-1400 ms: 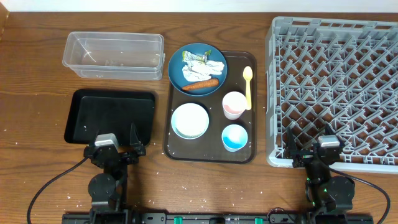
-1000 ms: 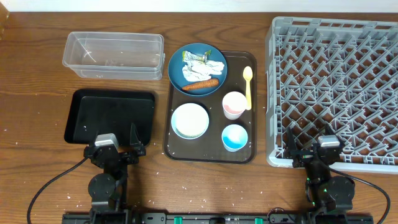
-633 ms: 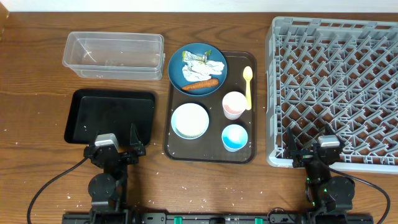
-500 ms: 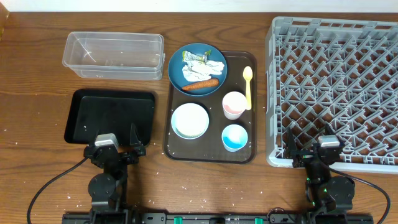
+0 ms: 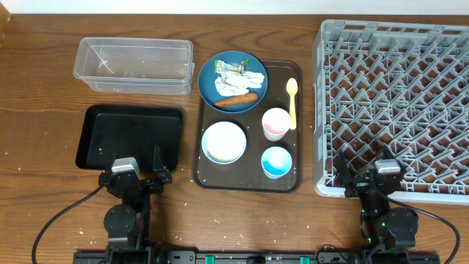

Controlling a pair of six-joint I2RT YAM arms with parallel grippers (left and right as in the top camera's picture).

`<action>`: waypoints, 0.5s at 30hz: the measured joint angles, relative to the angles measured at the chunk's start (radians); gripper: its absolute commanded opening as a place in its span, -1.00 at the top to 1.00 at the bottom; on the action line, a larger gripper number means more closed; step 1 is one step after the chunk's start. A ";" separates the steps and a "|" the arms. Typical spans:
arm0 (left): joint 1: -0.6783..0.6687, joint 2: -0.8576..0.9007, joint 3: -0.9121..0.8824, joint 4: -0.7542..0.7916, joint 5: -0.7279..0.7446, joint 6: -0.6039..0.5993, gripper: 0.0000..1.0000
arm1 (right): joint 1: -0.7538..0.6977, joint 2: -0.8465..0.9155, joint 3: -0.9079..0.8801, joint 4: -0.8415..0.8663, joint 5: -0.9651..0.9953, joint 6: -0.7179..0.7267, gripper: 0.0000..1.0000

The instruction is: Sort waste into correct bins and load items into the dishwasher rack

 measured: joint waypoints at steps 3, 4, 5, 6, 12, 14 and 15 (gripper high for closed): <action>0.000 0.000 0.000 0.000 0.000 0.000 -0.96 | 0.000 0.000 0.000 0.002 0.001 0.000 -0.98; 0.000 0.000 0.000 0.000 0.000 0.000 -0.96 | 0.000 0.000 0.000 0.006 0.001 0.000 -0.98; 0.000 0.000 0.000 0.001 0.000 0.000 -0.96 | 0.000 0.000 0.000 0.013 0.001 0.000 -0.99; 0.000 0.000 0.000 0.005 0.000 0.000 -0.96 | 0.000 0.000 0.000 0.024 0.000 0.000 -0.99; 0.000 0.000 -0.006 0.027 0.075 -0.005 -0.96 | 0.000 0.000 -0.002 0.137 -0.058 0.004 -0.99; 0.000 0.000 -0.006 0.031 0.114 -0.005 -0.96 | 0.000 0.000 -0.002 0.162 -0.101 0.004 -0.99; 0.000 0.000 -0.006 0.032 0.136 -0.005 -0.96 | 0.000 0.000 -0.002 0.165 -0.119 0.004 -0.99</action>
